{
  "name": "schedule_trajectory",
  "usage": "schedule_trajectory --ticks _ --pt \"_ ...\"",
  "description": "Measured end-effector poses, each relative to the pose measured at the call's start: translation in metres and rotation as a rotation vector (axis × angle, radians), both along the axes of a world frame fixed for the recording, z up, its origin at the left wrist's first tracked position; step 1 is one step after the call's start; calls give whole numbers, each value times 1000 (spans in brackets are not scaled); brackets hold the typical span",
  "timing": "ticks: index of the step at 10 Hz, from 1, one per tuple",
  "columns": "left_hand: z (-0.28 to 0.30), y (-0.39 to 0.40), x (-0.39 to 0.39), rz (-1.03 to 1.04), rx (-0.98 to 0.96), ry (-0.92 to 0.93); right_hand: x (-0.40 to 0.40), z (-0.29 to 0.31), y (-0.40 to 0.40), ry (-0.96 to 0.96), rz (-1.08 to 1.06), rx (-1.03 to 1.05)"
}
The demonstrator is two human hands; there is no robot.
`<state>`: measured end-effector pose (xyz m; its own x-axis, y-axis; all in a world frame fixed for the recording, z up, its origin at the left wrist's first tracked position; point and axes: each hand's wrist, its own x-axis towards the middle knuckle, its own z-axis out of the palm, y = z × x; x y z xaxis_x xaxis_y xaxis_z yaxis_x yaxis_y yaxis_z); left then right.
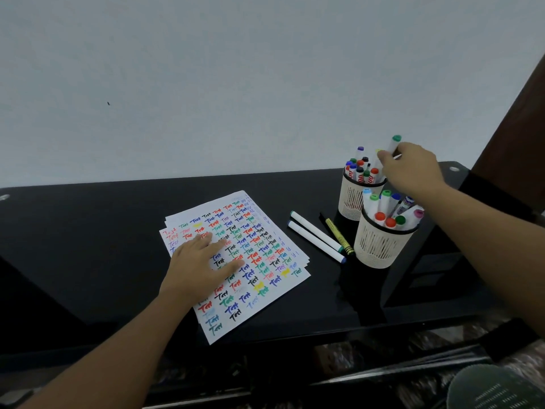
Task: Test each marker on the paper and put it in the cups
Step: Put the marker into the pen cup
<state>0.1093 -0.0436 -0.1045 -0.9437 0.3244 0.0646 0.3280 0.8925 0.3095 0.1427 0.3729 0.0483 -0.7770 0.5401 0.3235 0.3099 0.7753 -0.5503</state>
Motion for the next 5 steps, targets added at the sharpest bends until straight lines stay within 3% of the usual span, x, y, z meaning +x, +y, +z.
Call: schedule_trajectory --ticks 3,5 --pt "-1 0 0 9 -16 2 -1 -3 1 -239 29 -51" --pt "-2 -1 -1 9 -11 8 4 -1 -5 -141 40 -9"
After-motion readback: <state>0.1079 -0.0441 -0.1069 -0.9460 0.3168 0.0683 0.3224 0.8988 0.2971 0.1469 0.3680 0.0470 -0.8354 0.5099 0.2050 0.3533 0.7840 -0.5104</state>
